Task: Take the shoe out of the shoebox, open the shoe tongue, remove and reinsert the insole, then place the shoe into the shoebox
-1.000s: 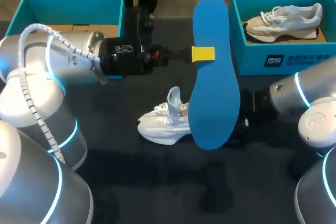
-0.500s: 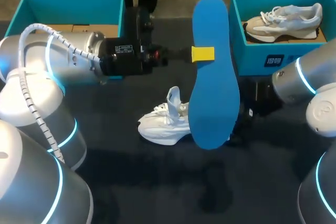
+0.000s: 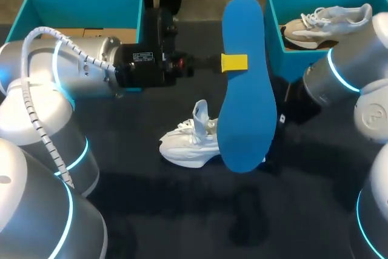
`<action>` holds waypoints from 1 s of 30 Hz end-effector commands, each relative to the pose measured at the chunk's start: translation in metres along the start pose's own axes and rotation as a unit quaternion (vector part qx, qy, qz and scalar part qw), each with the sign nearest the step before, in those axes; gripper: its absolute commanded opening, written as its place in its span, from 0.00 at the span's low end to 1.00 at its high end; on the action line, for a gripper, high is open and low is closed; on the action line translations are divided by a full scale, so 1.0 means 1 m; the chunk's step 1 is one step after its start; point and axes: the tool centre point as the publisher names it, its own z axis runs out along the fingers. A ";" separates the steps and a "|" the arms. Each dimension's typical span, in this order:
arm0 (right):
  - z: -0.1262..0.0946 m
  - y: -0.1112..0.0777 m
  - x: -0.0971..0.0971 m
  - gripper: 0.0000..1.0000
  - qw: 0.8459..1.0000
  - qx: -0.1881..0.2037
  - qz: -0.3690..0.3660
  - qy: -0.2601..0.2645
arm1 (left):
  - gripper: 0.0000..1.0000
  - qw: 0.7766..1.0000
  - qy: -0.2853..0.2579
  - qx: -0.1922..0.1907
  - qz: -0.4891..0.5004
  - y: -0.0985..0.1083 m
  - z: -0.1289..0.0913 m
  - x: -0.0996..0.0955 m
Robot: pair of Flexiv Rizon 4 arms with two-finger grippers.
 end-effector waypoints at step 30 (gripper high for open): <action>-0.028 0.027 0.017 1.00 0.971 0.223 -0.081 -0.042 | 0.00 1.000 0.000 0.002 0.000 0.000 0.002 0.000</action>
